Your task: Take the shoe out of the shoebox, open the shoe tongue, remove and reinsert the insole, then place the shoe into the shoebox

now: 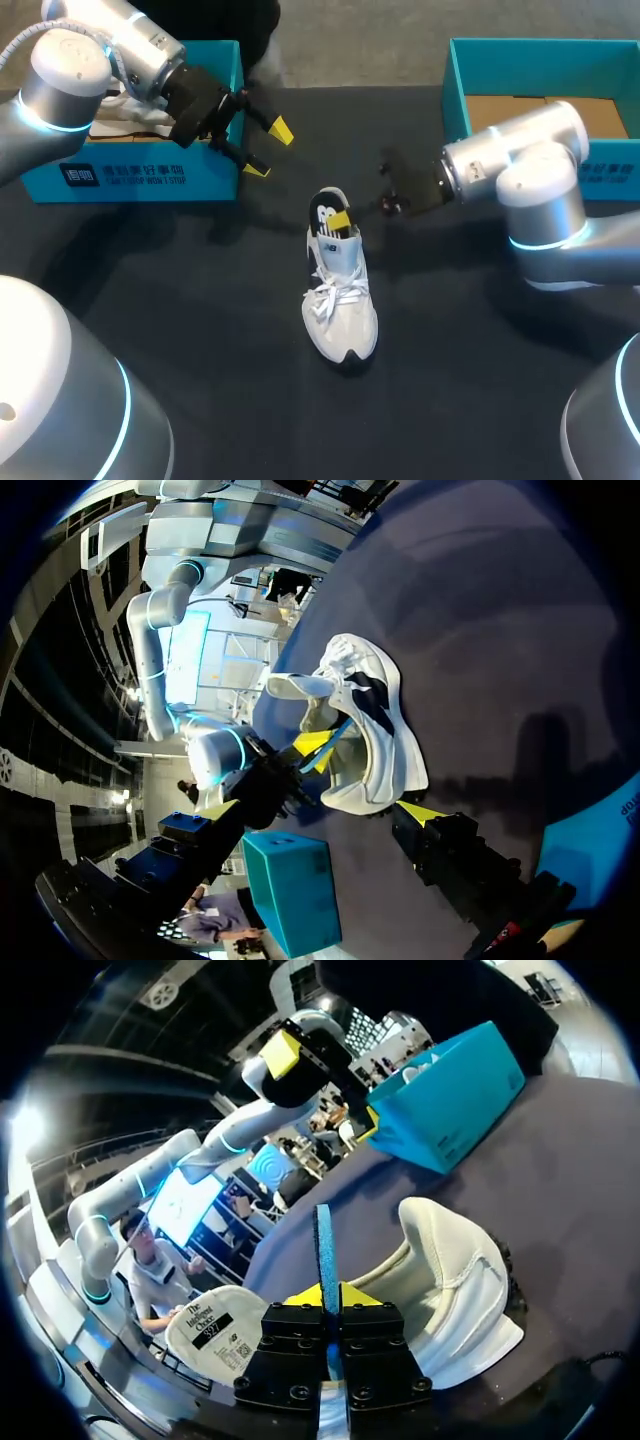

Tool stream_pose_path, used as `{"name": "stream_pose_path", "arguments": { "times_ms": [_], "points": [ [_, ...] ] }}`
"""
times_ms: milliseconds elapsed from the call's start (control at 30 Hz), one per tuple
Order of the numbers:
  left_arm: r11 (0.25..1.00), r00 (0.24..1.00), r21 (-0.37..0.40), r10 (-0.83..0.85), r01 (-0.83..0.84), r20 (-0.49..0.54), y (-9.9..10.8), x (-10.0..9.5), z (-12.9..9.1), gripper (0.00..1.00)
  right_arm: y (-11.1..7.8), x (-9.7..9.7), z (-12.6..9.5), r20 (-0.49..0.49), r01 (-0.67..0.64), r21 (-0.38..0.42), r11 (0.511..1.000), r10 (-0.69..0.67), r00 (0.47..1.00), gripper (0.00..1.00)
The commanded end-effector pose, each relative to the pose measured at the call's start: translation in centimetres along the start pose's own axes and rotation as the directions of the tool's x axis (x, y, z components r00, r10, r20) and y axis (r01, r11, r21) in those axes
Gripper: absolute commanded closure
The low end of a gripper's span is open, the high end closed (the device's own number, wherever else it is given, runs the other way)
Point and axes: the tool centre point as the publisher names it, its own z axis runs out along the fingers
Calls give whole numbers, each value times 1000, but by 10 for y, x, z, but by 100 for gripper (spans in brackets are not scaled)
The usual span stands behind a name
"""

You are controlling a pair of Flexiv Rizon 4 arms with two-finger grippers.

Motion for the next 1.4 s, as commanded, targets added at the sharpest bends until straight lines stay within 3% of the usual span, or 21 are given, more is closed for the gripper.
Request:
{"name": "stream_pose_path", "arguments": {
  "times_ms": [33,333,367,400,433,467,500,533,1400],
  "points": [
    [1000,1000,3,2,-2,1,1,1,0,0,-6,0,2,-1,-15,23,1000,15,1000,100],
    [1000,1000,3,2,-2,1,1,1,0,0,-16,4,5,-6,-30,43,999,31,1000,100],
    [1000,1000,3,2,-2,1,1,1,0,0,-16,4,5,-5,-30,42,999,30,1000,85],
    [1000,1000,3,2,-2,1,1,1,0,0,-14,5,5,-2,-23,36,999,23,1000,62],
    [1000,1000,3,2,-2,1,1,1,0,0,-12,5,4,-1,-18,35,999,19,1000,51],
    [1000,1000,3,2,-2,1,1,1,0,0,-10,6,4,2,-11,36,999,11,1000,26],
    [1000,1000,3,2,-2,1,1,1,0,0,-8,7,4,3,-3,32,999,3,1000,10],
    [1000,1000,3,2,-2,1,1,1,0,0,-6,8,4,4,1,33,999,-1,1000,0],
    [1000,1000,3,2,-2,1,1,1,0,0,13,20,-12,84,32,-16,999,-31,996,0]
  ]
}}
